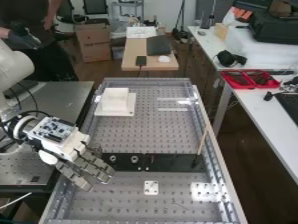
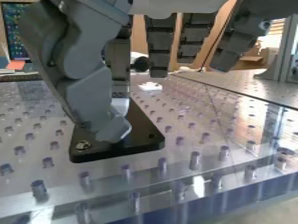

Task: Grab the smaller nut and place it in the white container

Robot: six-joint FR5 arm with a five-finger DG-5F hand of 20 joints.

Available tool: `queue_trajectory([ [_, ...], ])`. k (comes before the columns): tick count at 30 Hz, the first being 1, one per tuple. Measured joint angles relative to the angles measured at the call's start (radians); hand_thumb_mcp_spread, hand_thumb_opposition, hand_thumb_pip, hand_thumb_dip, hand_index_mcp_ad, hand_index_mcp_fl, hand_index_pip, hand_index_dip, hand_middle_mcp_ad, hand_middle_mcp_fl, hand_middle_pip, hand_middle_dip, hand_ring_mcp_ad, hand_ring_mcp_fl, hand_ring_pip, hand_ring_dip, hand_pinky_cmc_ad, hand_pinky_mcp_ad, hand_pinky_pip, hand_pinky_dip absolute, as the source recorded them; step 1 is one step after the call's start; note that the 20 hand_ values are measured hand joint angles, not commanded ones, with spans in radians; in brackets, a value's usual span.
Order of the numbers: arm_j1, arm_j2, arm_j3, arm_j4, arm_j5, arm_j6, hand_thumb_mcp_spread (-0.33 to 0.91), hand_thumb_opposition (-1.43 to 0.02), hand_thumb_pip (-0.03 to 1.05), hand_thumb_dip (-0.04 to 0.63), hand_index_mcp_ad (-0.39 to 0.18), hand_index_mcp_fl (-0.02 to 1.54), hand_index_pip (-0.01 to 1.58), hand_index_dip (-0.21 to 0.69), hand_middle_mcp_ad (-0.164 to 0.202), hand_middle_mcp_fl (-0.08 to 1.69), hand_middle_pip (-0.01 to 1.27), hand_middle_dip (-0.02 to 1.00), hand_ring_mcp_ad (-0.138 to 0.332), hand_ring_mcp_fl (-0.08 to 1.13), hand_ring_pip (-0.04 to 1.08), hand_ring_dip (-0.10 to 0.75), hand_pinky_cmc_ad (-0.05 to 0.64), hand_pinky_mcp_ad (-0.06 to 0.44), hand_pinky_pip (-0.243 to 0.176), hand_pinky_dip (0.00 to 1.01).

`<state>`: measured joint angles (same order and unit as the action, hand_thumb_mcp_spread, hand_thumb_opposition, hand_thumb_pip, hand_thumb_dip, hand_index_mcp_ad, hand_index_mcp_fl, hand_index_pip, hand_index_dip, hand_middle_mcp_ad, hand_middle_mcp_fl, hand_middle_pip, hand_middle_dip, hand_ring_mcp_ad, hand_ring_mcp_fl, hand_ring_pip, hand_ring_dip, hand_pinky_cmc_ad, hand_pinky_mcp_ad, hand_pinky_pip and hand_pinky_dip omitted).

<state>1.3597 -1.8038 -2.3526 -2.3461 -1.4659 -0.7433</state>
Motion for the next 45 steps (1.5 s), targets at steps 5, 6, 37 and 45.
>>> queue_trajectory([
  [5, 0.001, -0.004, 0.003, 0.000, 0.002, -0.003, 0.48, -0.92, 0.72, 0.339, -0.166, 0.09, 1.48, 0.305, 0.063, 0.15, 0.13, 0.21, 0.080, 0.01, 0.10, 0.075, 0.314, 0.197, -0.026, 0.20],
  [6, 0.001, -0.005, 0.003, 0.000, 0.002, -0.003, 0.48, -0.92, 0.72, 0.339, -0.166, 0.10, 1.47, 0.305, 0.063, 0.15, 0.13, 0.21, 0.080, 0.01, 0.10, 0.075, 0.314, 0.197, -0.026, 0.20],
  [37, -0.002, -0.021, 0.018, 0.014, -0.006, -0.003, 0.49, -0.94, 0.68, 0.374, -0.169, 0.29, 1.47, 0.290, 0.049, 0.21, 0.13, 0.21, 0.087, 0.03, 0.10, 0.082, 0.316, 0.171, -0.026, 0.20],
  [45, -0.008, -0.015, 0.030, 0.013, -0.020, -0.012, 0.52, -1.02, 0.58, 0.342, -0.171, 0.41, 1.47, 0.283, 0.049, 0.21, 0.13, 0.21, 0.089, 0.03, 0.09, 0.082, 0.316, 0.171, -0.012, 0.19],
])
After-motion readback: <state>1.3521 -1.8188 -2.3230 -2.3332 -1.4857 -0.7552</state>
